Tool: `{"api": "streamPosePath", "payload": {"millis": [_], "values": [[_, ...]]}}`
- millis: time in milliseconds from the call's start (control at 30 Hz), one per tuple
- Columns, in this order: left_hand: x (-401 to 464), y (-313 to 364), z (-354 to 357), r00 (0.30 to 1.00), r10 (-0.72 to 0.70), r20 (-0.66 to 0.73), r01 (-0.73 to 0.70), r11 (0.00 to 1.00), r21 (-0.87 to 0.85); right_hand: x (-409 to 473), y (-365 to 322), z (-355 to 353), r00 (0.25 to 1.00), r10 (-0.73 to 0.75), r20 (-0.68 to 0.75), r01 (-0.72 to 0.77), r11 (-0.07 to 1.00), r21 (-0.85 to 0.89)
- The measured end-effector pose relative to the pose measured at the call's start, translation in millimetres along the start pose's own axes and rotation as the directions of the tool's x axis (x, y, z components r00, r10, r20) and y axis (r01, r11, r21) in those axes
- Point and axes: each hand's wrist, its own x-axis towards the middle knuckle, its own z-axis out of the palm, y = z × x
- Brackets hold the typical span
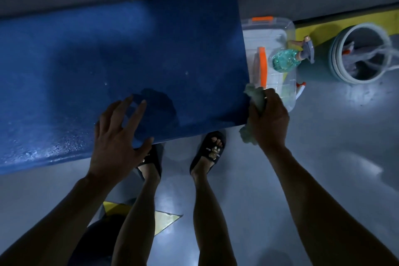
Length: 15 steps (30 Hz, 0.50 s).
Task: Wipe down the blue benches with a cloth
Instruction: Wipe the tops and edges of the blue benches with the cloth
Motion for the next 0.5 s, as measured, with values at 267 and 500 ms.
{"api": "streamPosePath", "payload": {"millis": [267, 500], "values": [[0.2, -22.5, 4.4, 0.999, 0.036, 0.042, -0.039, 0.995, 0.088, -48.5, -89.7, 59.5, 0.993, 0.086, -0.085, -0.070, 0.982, 0.178], [11.6, -32.2, -6.6, 0.996, 0.081, 0.044, -0.085, 0.992, 0.092, -47.6, -76.9, 34.5, 0.942, -0.278, 0.189, 0.283, 0.959, 0.000]]}}
